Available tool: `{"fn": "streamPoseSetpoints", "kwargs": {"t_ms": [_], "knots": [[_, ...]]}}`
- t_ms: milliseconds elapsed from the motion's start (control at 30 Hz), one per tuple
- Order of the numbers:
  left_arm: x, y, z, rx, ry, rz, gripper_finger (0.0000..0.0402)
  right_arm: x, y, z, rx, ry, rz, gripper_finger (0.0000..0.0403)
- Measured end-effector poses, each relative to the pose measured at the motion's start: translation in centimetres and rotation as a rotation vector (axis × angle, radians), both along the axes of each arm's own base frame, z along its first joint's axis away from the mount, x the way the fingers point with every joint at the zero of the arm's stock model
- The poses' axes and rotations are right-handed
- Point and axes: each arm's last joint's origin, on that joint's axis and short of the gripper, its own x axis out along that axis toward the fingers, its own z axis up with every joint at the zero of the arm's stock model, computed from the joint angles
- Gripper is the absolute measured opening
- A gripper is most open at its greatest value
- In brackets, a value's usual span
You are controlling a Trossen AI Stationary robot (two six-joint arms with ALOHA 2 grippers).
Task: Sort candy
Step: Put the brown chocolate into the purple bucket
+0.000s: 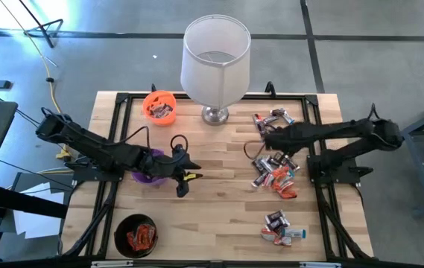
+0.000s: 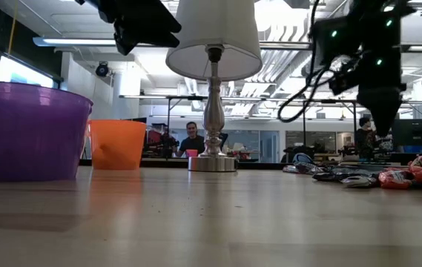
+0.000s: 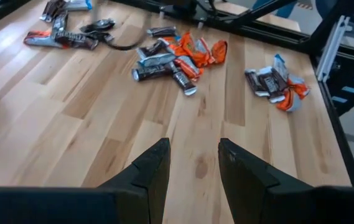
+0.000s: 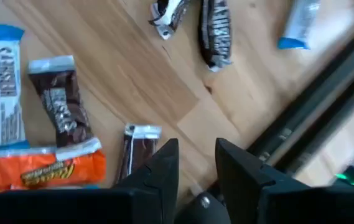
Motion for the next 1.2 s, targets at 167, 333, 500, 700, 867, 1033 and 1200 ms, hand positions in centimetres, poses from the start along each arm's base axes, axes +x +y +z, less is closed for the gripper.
{"fn": "streamPoseSetpoints", "kwargs": {"t_ms": [167,333,500,700,867,1033,1200], "knots": [[0.0,0.0,0.0,0.004,-0.001,-0.001,0.0122,-0.6,-2.9,-1.0,0.056,-0.047,-0.029,0.0112],[0.0,0.1,0.0,0.015,-0.004,0.009,0.0122,-0.6,-5.1,-1.1,0.055,-0.125,-0.045,0.0127],[0.0,0.2,0.0,0.033,-0.005,0.026,0.0122,-0.6,-6.9,-1.0,0.060,-0.212,-0.033,0.0150],[0.0,0.2,0.1,0.061,-0.004,0.024,0.0122,-1.1,-8.2,-1.1,0.049,-0.223,-0.052,0.0177],[0.1,0.5,0.1,0.099,-0.002,0.030,0.0122,-1.0,-9.0,-1.9,0.085,-0.212,-0.085,0.0188],[0.2,1.1,0.1,0.124,0.003,0.037,0.0122,-0.4,-9.9,-3.3,0.100,-0.200,-0.096,0.0189],[0.3,1.6,0.0,0.142,0.010,0.039,0.0122,0.1,-10.3,-5.1,0.161,-0.147,-0.085,0.0189]]}}
